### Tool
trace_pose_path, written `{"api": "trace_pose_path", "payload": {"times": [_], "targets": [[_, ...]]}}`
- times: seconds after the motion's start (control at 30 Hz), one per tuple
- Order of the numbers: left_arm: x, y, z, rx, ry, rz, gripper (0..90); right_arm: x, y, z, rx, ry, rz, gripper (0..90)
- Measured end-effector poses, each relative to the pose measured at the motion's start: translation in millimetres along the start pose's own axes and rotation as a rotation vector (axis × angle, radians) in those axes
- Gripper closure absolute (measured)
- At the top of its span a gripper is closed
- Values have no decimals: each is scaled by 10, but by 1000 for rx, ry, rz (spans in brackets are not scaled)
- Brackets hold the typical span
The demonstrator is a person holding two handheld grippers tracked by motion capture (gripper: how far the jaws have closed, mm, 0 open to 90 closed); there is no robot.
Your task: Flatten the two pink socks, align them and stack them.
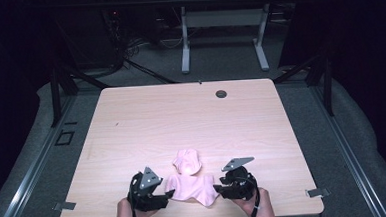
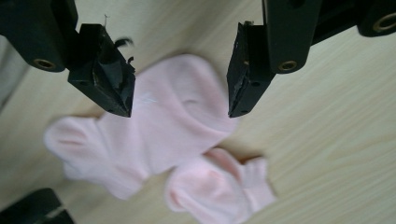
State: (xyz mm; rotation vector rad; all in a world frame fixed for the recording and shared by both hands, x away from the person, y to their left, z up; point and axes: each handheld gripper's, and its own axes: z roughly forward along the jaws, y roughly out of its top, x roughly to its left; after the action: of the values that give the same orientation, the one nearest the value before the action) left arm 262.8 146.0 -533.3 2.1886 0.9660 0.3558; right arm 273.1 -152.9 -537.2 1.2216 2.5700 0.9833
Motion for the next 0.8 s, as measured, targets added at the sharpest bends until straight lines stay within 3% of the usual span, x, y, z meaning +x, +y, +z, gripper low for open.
{"api": "trace_pose_path", "payload": {"times": [0.13,0.27,0.37,0.8], "targets": [[109,42,174,74,17,-31,482,32,13,103,20,-14,13,628],[150,43,327,103,9,-62,549,71,19,221,44,-41,23,656],[166,28,393,122,-9,-61,625,98,37,237,57,-53,11,710],[110,-14,445,133,-9,-40,881,117,0,324,63,-70,3,897]]}}
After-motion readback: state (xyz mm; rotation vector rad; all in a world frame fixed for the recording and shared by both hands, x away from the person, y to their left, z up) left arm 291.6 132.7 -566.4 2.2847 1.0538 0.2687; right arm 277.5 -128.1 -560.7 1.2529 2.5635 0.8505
